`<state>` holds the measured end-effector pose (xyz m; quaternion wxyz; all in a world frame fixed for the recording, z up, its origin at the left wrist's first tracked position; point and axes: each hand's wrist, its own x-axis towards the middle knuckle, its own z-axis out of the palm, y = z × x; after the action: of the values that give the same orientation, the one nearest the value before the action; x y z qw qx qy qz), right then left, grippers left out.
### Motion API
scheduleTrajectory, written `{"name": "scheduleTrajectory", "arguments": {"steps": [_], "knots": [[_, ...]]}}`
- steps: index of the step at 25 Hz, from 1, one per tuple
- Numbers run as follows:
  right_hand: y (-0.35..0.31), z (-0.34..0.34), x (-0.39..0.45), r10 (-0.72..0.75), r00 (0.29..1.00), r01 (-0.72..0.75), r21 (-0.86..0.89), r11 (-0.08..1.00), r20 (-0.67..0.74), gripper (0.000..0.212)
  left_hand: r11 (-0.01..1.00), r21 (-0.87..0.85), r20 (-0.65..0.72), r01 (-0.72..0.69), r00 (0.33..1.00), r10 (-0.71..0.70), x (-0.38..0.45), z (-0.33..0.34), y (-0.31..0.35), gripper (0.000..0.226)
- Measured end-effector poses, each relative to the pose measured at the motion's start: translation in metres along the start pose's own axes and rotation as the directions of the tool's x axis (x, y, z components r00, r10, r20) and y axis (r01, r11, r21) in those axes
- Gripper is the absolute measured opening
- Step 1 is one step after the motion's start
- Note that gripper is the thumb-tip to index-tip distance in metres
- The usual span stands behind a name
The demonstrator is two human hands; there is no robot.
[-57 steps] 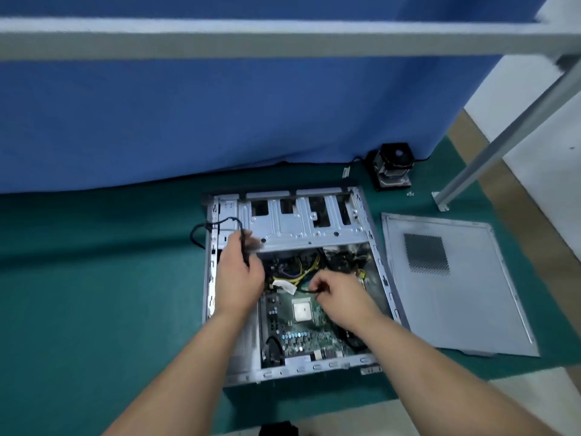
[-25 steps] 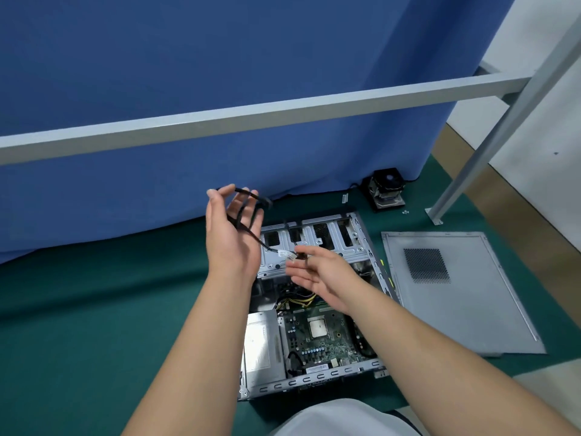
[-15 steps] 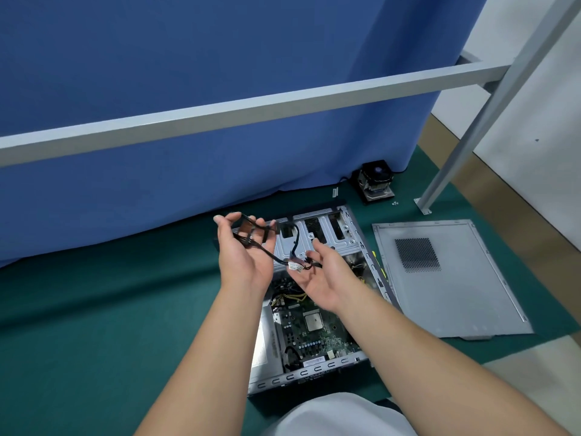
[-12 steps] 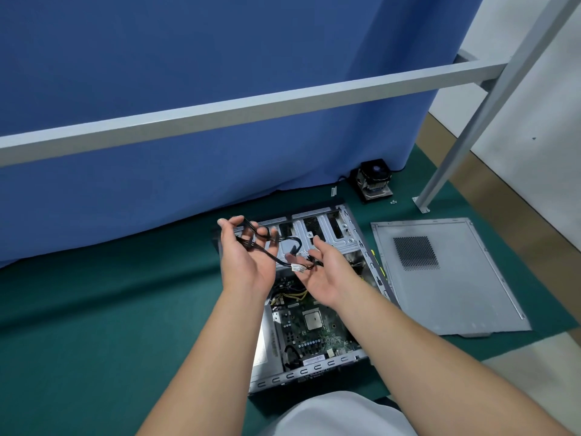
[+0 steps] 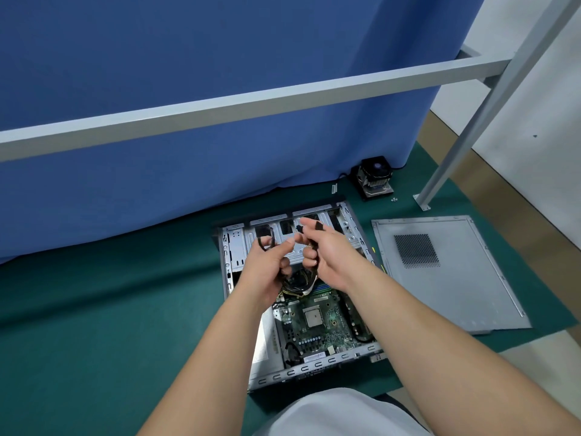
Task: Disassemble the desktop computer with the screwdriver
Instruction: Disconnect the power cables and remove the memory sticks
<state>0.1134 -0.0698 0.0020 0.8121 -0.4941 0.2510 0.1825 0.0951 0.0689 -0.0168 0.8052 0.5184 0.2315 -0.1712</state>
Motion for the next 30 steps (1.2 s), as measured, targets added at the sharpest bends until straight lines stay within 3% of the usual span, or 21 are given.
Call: {"name": "scheduleTrajectory", "arguments": {"steps": [3, 6, 10, 15, 17, 20, 22, 24, 26, 28, 30], "knots": [[0.001, 0.009, -0.009, 0.020, 0.999, -0.014, -0.121, 0.993, 0.050, 0.028, 0.997, 0.062, -0.004, -0.051, 0.999, 0.052, -0.002, 0.010, -0.004, 0.032], [0.001, 0.014, -0.019, 0.070, 0.984, -0.048, -0.137, 0.989, 0.162, 0.056, 0.992, 0.112, 0.039, -0.051, 0.998, 0.047, -0.005, 0.016, -0.003, 0.051], [0.007, 0.015, -0.021, 0.096, 0.977, -0.077, -0.107, 0.991, 0.190, 0.089, 0.974, 0.223, 0.072, 0.026, 0.996, -0.043, -0.006, 0.018, -0.006, 0.072], [0.011, 0.009, -0.016, 0.122, 0.969, -0.071, -0.232, 0.970, 0.214, 0.109, 0.935, 0.350, 0.051, 0.053, 0.996, -0.076, 0.004, 0.009, -0.016, 0.068], [0.010, 0.006, -0.013, 0.151, 0.967, -0.076, -0.329, 0.941, 0.207, 0.104, 0.935, 0.351, 0.073, 0.059, 0.993, -0.090, 0.007, 0.006, -0.020, 0.057], [0.011, -0.003, -0.010, 0.163, 0.971, -0.069, -0.442, 0.894, 0.178, 0.079, 0.949, 0.308, 0.156, 0.064, 0.981, -0.117, 0.009, -0.002, -0.020, 0.029], [0.013, -0.011, -0.003, 0.100, 0.981, 0.019, -0.596, 0.803, 0.166, 0.065, 0.907, 0.421, 0.156, 0.019, 0.983, -0.093, 0.009, -0.008, -0.019, 0.026], [0.013, -0.015, 0.002, 0.008, 0.982, 0.141, -0.757, 0.638, 0.189, 0.047, 0.775, 0.628, 0.140, -0.064, 0.990, -0.032, 0.008, -0.010, -0.018, 0.045], [0.013, -0.019, 0.003, -0.014, 0.969, 0.220, -0.841, 0.494, 0.245, 0.038, 0.674, 0.734, 0.148, -0.085, 0.988, -0.037, 0.003, -0.007, -0.017, 0.084], [0.015, -0.021, 0.002, -0.019, 0.964, 0.251, -0.879, 0.405, 0.266, 0.031, 0.670, 0.739, 0.166, -0.070, 0.983, -0.081, 0.002, -0.003, -0.020, 0.118], [0.017, -0.026, 0.005, -0.083, 0.961, 0.274, -0.888, 0.368, 0.263, 0.029, 0.694, 0.716, 0.185, -0.076, 0.979, -0.083, 0.002, -0.002, -0.023, 0.129]]}}
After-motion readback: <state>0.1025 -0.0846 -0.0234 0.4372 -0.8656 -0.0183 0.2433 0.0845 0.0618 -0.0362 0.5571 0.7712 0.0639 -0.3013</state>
